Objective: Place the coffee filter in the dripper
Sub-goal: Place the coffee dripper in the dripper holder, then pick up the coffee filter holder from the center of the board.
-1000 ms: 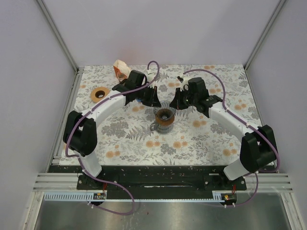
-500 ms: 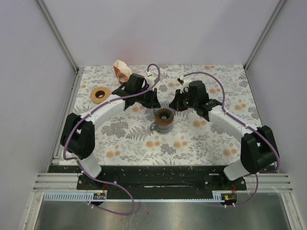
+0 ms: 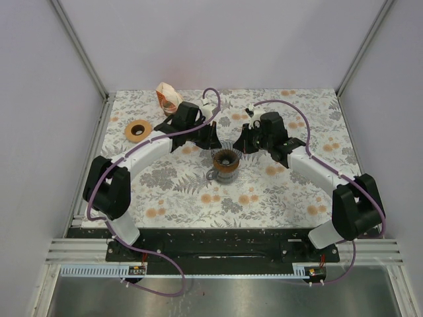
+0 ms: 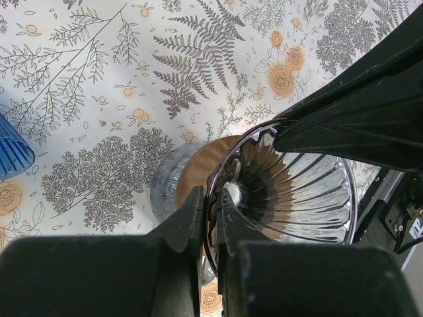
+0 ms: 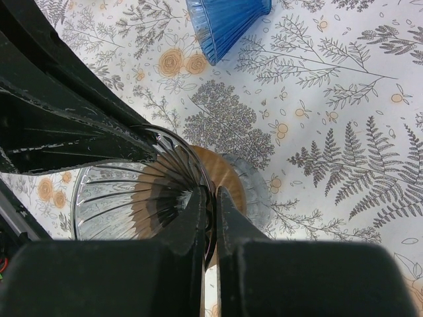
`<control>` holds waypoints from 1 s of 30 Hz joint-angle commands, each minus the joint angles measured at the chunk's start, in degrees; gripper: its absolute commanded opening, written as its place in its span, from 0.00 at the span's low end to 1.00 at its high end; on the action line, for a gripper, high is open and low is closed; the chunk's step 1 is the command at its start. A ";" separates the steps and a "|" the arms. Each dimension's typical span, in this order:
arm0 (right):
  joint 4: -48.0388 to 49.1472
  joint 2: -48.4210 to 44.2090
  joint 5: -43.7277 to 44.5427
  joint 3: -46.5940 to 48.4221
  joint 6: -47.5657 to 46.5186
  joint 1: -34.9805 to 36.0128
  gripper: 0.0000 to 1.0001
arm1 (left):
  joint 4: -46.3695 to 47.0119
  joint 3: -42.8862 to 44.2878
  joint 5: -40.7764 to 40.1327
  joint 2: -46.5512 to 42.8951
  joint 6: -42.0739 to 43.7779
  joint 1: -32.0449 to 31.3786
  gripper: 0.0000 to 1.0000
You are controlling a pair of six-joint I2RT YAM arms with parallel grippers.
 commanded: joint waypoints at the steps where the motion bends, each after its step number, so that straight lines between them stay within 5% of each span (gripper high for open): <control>1: -9.61 1.26 4.82 -0.47 -2.97 2.20 0.00 | -7.66 -0.26 -4.00 3.88 3.65 -2.28 0.00; 15: -12.95 -0.94 4.55 7.53 -2.27 2.20 0.26 | -15.04 13.81 -4.44 0.97 6.29 -2.02 0.52; 25: -14.27 -2.43 1.74 11.04 -2.27 2.20 0.53 | -18.56 21.45 -6.80 0.27 5.59 1.23 0.67; 30: -14.98 -4.45 1.65 13.07 -2.71 2.20 0.66 | -17.69 26.64 -18.21 1.14 0.67 7.02 0.70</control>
